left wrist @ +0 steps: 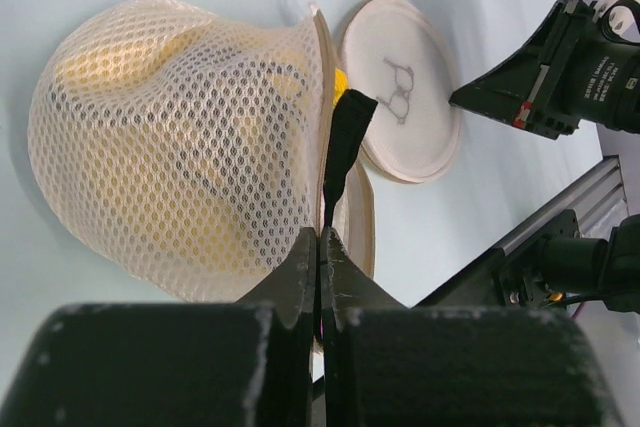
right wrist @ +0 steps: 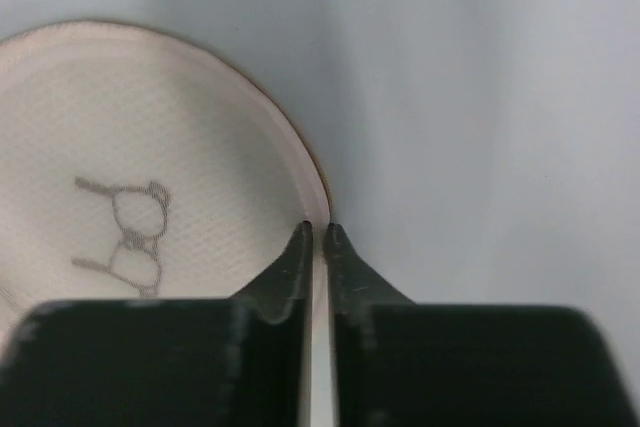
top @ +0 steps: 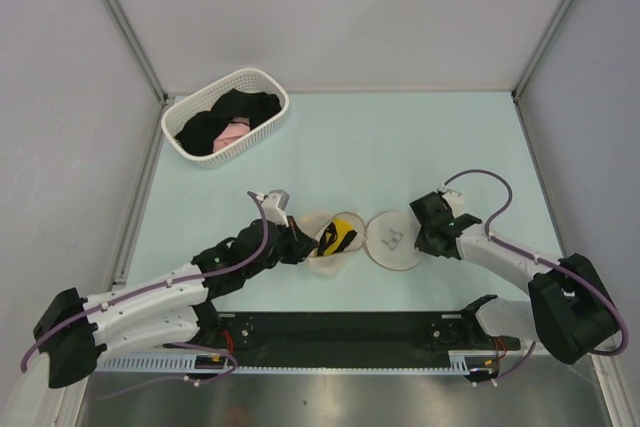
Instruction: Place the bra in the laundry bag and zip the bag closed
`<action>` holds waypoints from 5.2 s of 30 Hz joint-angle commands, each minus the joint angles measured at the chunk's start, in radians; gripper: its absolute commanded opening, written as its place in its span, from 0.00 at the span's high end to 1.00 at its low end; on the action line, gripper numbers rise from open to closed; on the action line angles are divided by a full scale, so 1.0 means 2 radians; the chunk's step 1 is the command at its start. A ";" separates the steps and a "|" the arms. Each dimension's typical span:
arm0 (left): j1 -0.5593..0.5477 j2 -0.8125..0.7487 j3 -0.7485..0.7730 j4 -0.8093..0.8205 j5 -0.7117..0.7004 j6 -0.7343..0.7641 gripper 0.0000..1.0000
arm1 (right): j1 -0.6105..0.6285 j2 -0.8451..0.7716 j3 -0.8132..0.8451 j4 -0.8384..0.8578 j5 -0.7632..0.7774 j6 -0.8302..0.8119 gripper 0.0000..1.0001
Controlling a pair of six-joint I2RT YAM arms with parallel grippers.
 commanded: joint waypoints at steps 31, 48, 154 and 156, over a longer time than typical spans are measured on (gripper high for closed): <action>-0.209 0.257 0.193 0.221 -0.083 0.384 0.23 | 0.114 -0.137 0.218 -0.213 -0.073 0.027 1.00; -0.180 0.316 0.241 0.171 -0.081 0.302 0.83 | 0.111 -0.176 0.226 -0.197 -0.127 0.043 1.00; -0.243 0.286 0.351 -0.356 -0.277 -0.046 0.58 | 0.202 -0.123 -0.052 0.280 -0.134 0.295 1.00; -0.244 0.288 0.352 -0.356 -0.283 -0.047 0.59 | 0.204 -0.126 -0.052 0.278 -0.133 0.295 1.00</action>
